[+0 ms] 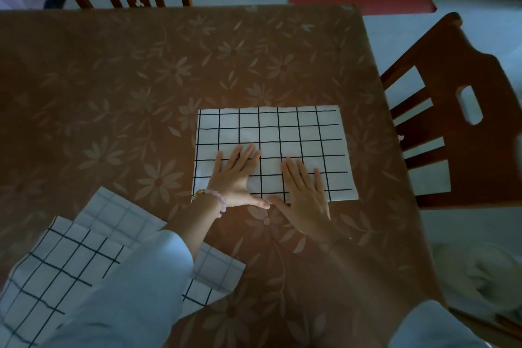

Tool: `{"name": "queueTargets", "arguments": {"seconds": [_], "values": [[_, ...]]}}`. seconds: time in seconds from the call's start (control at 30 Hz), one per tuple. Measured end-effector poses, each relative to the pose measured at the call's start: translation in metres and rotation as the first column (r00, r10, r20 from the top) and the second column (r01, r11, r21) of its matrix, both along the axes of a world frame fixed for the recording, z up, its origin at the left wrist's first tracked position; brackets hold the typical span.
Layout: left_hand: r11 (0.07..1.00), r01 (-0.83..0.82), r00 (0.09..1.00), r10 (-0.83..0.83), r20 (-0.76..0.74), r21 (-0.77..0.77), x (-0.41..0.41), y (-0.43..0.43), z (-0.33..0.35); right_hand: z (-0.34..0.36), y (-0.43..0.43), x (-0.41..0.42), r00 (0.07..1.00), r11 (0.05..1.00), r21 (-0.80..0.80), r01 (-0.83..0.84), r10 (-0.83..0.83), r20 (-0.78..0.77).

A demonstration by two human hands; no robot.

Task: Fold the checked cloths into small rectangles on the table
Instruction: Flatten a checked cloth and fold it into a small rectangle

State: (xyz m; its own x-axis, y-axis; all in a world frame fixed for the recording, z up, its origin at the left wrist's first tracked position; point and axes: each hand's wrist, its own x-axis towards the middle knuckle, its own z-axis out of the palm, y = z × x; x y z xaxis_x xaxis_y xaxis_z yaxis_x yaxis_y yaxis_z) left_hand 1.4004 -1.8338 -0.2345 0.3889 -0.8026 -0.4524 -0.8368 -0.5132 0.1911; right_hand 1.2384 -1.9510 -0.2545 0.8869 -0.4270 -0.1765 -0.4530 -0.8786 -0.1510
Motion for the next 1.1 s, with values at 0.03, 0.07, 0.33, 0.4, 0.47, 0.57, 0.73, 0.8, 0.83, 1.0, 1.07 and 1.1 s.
{"name": "queueTargets", "arguments": {"seconds": [0.03,0.07,0.33,0.4,0.47,0.57,0.73,0.8,0.83,1.0,1.07,1.1], "values": [[1.000,-0.009,1.000,0.009,-0.006,-0.002,0.000,0.001,0.001,0.000,-0.002,-0.004,1.000,1.000,-0.003,0.009,-0.009,0.003],[1.000,-0.019,1.000,0.019,-0.012,-0.005,0.001,0.003,0.001,0.000,-0.004,-0.008,1.000,1.000,-0.005,0.021,-0.021,0.003],[0.962,-0.265,0.962,0.260,-0.078,-0.064,0.026,0.072,0.007,0.002,-0.027,-0.046,0.987,0.987,0.027,0.156,-0.155,-0.037],[0.948,-0.315,0.947,0.311,-0.078,-0.043,0.030,0.087,0.010,0.001,-0.031,-0.056,0.981,0.980,0.035,0.196,-0.195,-0.011],[0.926,-0.376,0.921,0.369,-0.123,-0.042,0.031,0.097,0.012,0.001,-0.035,-0.064,0.973,0.973,0.027,0.231,-0.231,0.023],[0.890,-0.450,0.880,0.428,-0.207,-0.074,0.030,0.105,0.014,0.000,-0.041,-0.074,0.964,0.965,0.019,0.261,-0.262,0.052],[0.857,-0.491,0.844,0.424,-0.330,-0.157,0.032,0.113,0.021,-0.004,-0.046,-0.084,0.942,0.957,0.058,0.285,-0.291,0.166],[0.850,-0.504,0.823,0.419,-0.384,-0.153,0.035,0.117,0.024,-0.003,-0.045,-0.084,0.920,0.950,0.092,0.298,-0.311,0.236],[0.844,-0.514,0.808,0.418,-0.416,-0.151,0.036,0.118,0.025,-0.002,-0.045,-0.084,0.909,0.946,0.107,0.306,-0.323,0.264],[0.754,-0.606,0.781,0.503,-0.371,-0.255,0.021,0.123,0.026,0.001,-0.048,-0.086,0.835,0.913,0.212,0.347,-0.404,0.374],[0.700,-0.603,0.797,0.548,-0.254,-0.383,0.009,0.121,0.027,0.006,-0.047,-0.086,0.811,0.900,0.202,0.387,-0.436,0.389],[0.696,-0.562,0.819,0.543,-0.186,-0.447,0.003,0.119,0.029,0.010,-0.045,-0.085,0.802,0.898,0.199,0.393,-0.440,0.403]]}}
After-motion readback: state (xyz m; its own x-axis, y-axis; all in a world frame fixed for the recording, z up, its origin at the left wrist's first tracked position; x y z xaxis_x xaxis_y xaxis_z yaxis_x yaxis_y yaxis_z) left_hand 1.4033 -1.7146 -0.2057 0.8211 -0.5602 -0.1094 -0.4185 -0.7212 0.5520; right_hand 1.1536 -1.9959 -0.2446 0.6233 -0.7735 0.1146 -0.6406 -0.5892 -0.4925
